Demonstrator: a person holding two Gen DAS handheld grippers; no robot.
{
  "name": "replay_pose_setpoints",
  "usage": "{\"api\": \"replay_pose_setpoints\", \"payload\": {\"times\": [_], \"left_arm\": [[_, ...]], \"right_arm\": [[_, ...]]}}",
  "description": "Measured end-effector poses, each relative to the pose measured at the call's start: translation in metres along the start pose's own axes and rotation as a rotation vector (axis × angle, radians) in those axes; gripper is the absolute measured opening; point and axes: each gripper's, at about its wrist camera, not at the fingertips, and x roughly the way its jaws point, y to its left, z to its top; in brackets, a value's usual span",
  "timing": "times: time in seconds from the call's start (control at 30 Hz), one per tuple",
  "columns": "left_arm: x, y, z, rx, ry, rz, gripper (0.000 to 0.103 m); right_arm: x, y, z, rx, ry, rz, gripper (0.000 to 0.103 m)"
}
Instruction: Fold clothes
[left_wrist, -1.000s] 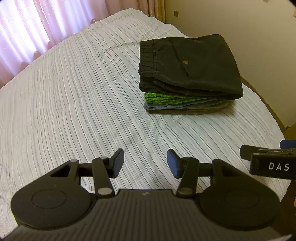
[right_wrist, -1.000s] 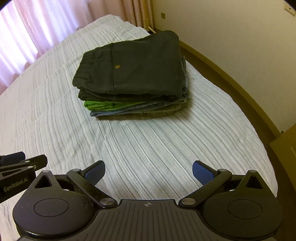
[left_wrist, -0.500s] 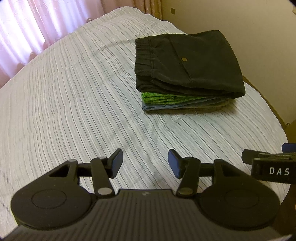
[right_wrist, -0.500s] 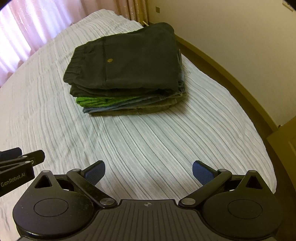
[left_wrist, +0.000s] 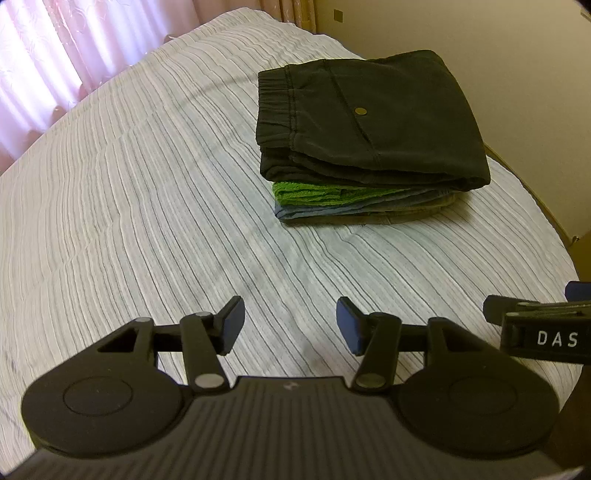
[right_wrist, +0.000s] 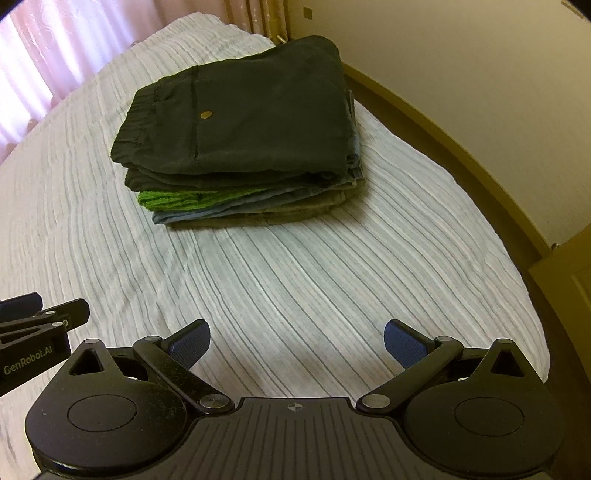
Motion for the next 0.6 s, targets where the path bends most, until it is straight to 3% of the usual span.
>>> {"api": "replay_pose_setpoints", "payload": {"times": [0.6], "left_arm": [[0.0, -0.02, 0.01, 0.014, -0.016, 0.015, 0.053]], "right_arm": [[0.003, -0.021, 0.012, 0.049, -0.023, -0.011, 0.103]]}}
